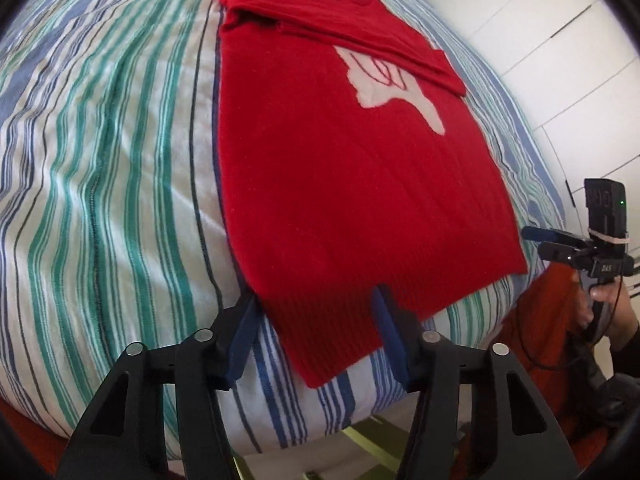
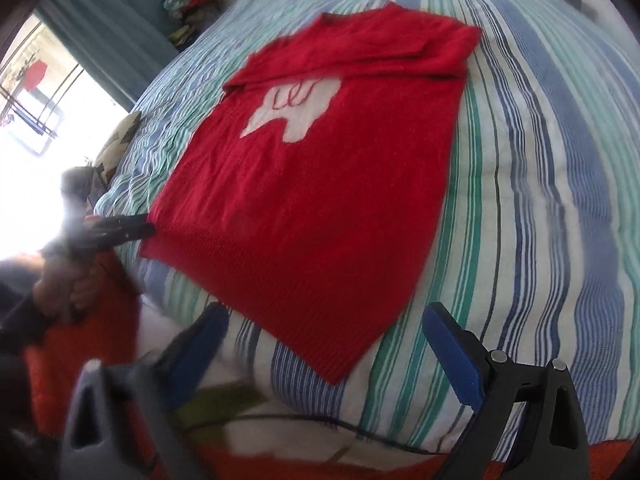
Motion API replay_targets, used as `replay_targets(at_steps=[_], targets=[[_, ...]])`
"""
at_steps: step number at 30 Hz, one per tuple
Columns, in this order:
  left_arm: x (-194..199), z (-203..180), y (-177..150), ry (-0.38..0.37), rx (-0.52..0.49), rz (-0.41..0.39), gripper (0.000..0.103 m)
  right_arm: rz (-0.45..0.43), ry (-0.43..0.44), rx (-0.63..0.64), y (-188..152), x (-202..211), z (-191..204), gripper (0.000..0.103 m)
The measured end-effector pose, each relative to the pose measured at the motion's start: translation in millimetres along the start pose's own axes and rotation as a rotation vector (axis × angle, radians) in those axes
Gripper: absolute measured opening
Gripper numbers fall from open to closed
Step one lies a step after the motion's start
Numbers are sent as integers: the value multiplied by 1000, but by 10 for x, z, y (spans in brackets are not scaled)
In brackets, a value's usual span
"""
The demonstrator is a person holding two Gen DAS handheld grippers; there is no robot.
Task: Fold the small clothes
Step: 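Grasp the sweater hem with both tools side by side, then lift the hem with both tools over onto the collar, then open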
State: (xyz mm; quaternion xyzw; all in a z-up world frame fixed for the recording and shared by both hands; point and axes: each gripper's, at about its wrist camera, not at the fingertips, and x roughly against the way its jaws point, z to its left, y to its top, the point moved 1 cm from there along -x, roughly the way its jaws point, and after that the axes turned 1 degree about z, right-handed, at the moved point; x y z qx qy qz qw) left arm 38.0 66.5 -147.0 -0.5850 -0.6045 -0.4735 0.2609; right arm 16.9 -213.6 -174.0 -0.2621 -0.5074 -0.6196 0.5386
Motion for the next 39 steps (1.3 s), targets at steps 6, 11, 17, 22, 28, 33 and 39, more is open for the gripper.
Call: replay_targets(at_steps=[6,11,17,22,28,33,39], targets=[[-110,90,-41,-39,59,70,4,144,59,-119,-109,-396,-120,70],[155,216,46,-197,182,27,3,132,178,-194,-14,-291,-186,6],[594,307,1087,-309,221,-191,3,-152,228,-236,687,266,-356,6],[392,374,2330,-204,218,-251,3,-306,166,-245,1784,249,-606,5],[-162,629,3246,-98,306,-214,9,-321,55,-309,2891,-187,-962,5],[-331,1024,3457,5,459,-195,70,-344,48,-414,3193,-502,-1297,30],[128,975,3216,106,354,-339,70,-477,-71,-379,3040,-129,-1377,45]])
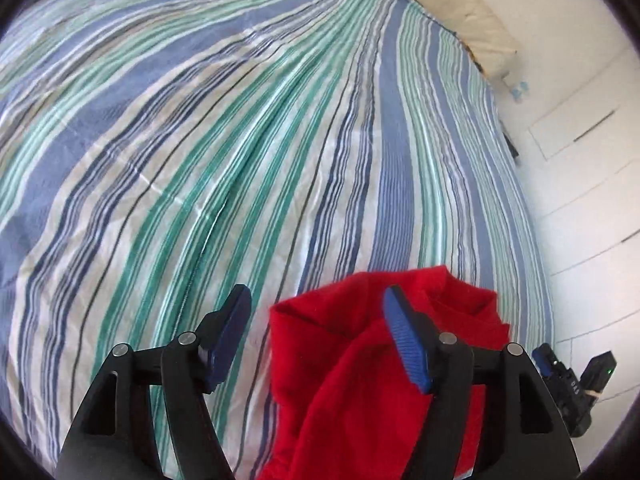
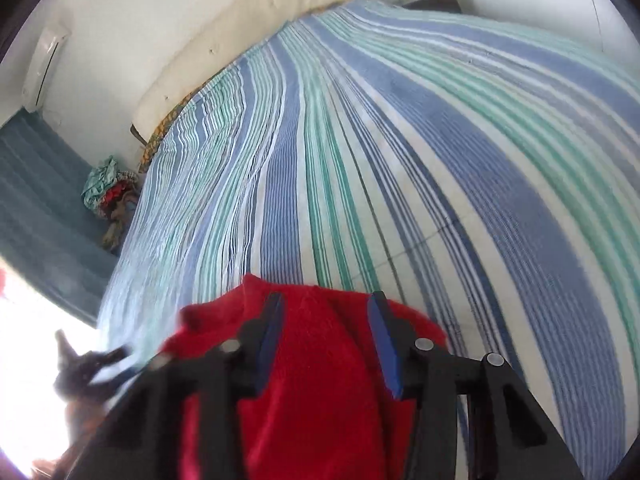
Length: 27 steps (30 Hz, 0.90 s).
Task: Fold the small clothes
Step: 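Lift the hem with both tools over onto the collar, then open, then move the right tool to the folded sweater's side edge and grasp it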
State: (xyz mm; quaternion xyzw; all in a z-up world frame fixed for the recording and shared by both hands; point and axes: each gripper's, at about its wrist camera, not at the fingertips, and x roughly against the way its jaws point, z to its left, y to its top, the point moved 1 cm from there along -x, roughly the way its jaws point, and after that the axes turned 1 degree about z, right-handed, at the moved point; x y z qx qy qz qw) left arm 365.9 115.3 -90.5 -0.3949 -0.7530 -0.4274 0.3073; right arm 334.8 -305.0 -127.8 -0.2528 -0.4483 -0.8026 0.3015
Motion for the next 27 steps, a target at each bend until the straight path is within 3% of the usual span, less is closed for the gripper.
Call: replay_targets(at_steps=[1,4,6,7,9,11,12,14,16,20,24,27], targets=[[112,-68,-111,-22,-56,-21,70,-5,7,57,-23,86,67,45],[261,-335,-481,-136,-237,-19,83,34,80,245,-269,284,338,45],[112,-489,-619,-138,-328,21,87,106,123,342,-525,290,495,45],[-37,-511,-641,-101,-345,49,87,149,129,376,-653,239,542,44],[-336,-465,-514,-4,-293,95,84,209,81,403,-873,100,513,44],[-476,-239,-311,78,-183,101,72,236,8,361,-1024,43,345,45],[-475,-104,-202,114,-120,89,72,231,-15,337,-1074,73,267,45],[-336,124,-65,122,-19,52,72,205,-28,308,-1135,236,152,45],[-114,216,-50,85,-19,13,74,177,-33,307,-1180,456,78,46],[304,255,-405,111,-138,-25,82,130,-64,318,-1273,786,-85,52],[567,428,-924,62,-136,4,83,90,-61,244,-1335,974,-226,52],[667,465,-1285,54,-125,18,83,64,-29,246,-1342,1043,-89,52]])
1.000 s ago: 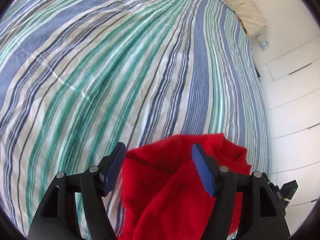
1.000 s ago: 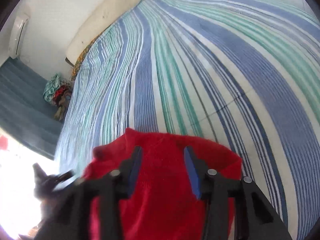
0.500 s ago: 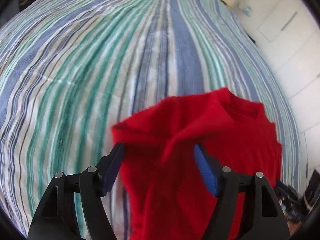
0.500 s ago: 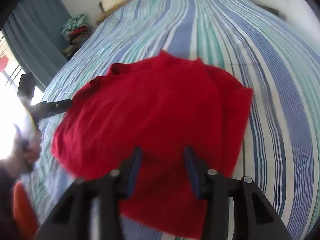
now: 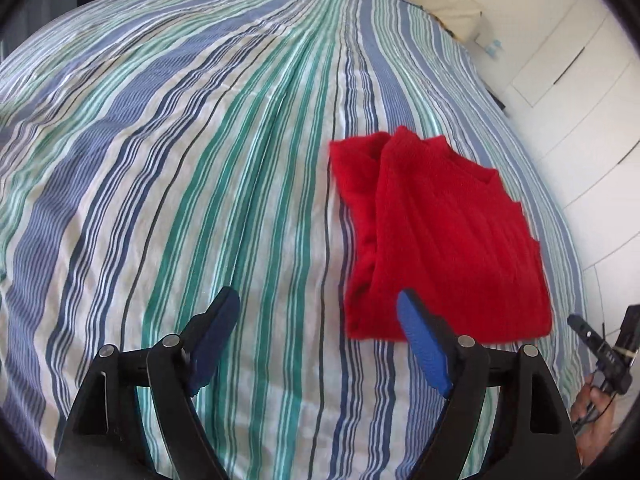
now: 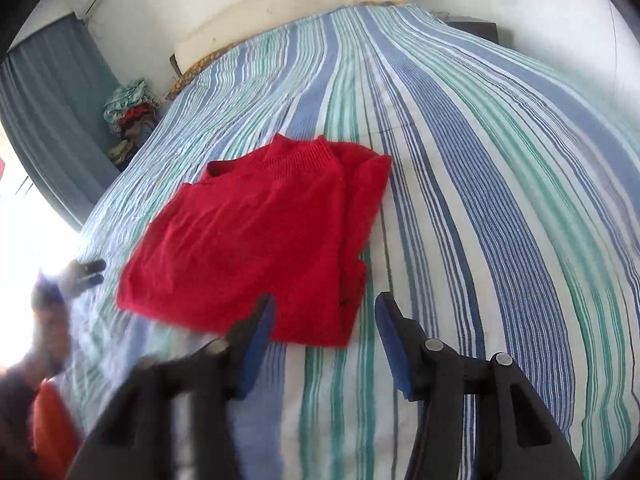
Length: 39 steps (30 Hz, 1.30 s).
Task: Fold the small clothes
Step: 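Move the right tool to the folded sweater's side edge and grasp it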
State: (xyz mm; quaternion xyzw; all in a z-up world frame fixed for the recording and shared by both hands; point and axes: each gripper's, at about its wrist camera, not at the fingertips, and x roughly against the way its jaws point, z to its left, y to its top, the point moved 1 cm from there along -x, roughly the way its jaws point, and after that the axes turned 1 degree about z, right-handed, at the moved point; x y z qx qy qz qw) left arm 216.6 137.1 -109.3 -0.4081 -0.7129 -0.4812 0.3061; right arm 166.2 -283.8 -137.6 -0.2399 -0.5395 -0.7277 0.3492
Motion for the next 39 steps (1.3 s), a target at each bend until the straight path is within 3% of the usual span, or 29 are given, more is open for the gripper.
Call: replay_targets(at_steps=[5,9,12,16,22,23,26,31,36,39], targets=[[197,28,-489,37,-14,-54,88,-28,36,73,146,-55,382,52],[120,180,-664,99,6,-55,88,-42,73,60,226,-243,558,52],[108,223,-773,150,-27,-66,88,-13,44,62,161,-467,578,52],[111,228,-895,180,-85,-75,90,78,-27,42,-66,-714,381,52],[20,221,-949,204,-106,-73,96,69,-21,12,-235,-501,118,54],[12,220,-959,205,-110,-75,96,65,-36,22,-212,-447,109,61],[-3,227,-975,205,-113,-79,97,13,-56,24,-45,-252,12,72],[-25,211,-997,221,-125,-84,98,-43,-34,-65,331,-153,-220,76],[-45,196,-1005,227,-135,-86,99,48,89,-169,484,-600,-254,76],[-39,211,-1003,217,-130,-85,100,150,79,-271,362,-1016,-331,73]])
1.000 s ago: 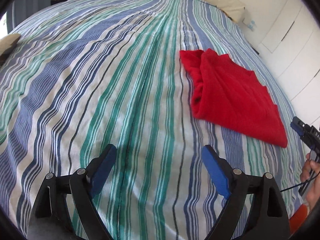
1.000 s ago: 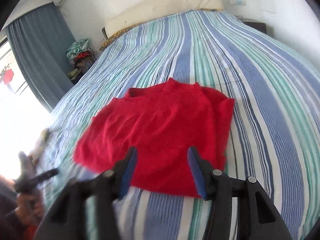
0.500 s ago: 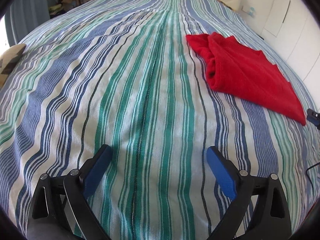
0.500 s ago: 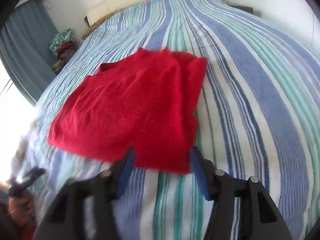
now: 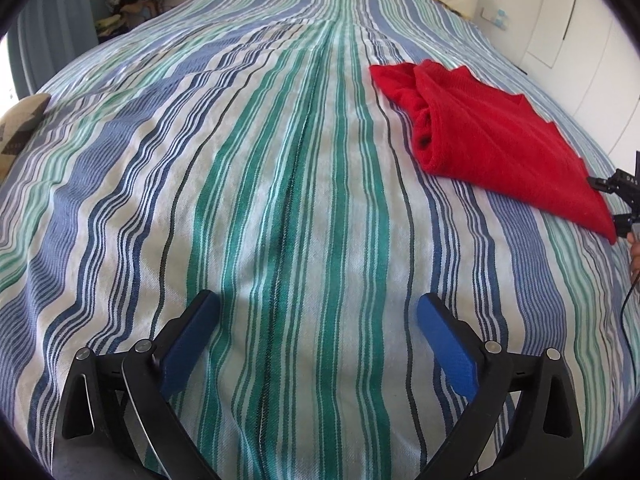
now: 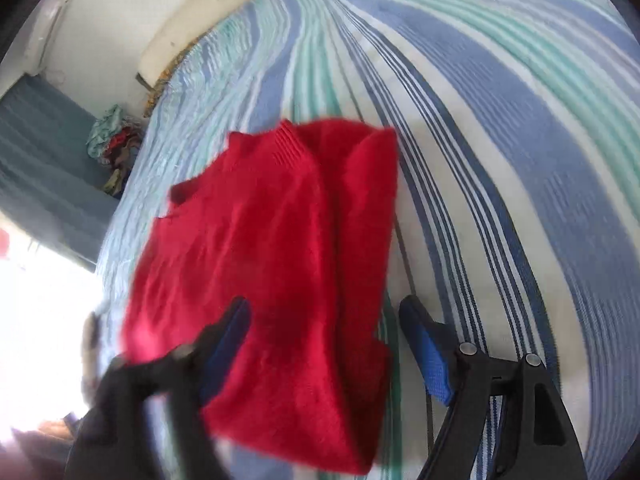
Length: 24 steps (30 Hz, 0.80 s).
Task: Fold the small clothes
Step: 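Move the right tool to the folded sweater's side edge and grasp it, then fold the held side edge inward across the sweater with the right tool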
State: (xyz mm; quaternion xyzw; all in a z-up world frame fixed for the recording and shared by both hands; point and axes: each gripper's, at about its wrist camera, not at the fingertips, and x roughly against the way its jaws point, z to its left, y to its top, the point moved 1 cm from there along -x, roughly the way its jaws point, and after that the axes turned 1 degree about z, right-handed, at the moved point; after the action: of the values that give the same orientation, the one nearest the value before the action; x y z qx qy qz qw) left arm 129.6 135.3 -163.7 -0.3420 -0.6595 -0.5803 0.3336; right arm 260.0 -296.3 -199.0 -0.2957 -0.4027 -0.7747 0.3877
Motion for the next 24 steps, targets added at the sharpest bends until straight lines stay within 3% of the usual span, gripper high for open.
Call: replay_targets(at_steps=[1,2,3,6,10,16,18,21,22,24], targets=[[1,5,-1,-3,1,-1,100,-27,-2,-26,-3,-13,-31,61],[1,9,-2,-6,3,-1,100,-41,16,-47,7,-7,-41,20],[-1,12,-2,-9,4,0,100,-25,51,-65,24,-19,-29,10],[-13,12,3,-15,6,5,100,-56,25,5,94,154,320,9],[-30,11,21,-17,10,14,101,-91,78,152,200,371,1274,9],[-17,34,6,-35,14,13,102,-7,110,357,-78,-186,2682,9],[-14,29,-3,-33,10,10,102,20,99,383,-252,-529,2934,10],[-6,32,-12,-35,6,10,102,179,164,367,-493,-1094,3070,30],[-3,36,-12,-37,7,10,102,229,217,327,-545,-1186,3047,33],[-5,41,-11,-40,10,11,102,223,359,268,-562,-1088,2994,33]])
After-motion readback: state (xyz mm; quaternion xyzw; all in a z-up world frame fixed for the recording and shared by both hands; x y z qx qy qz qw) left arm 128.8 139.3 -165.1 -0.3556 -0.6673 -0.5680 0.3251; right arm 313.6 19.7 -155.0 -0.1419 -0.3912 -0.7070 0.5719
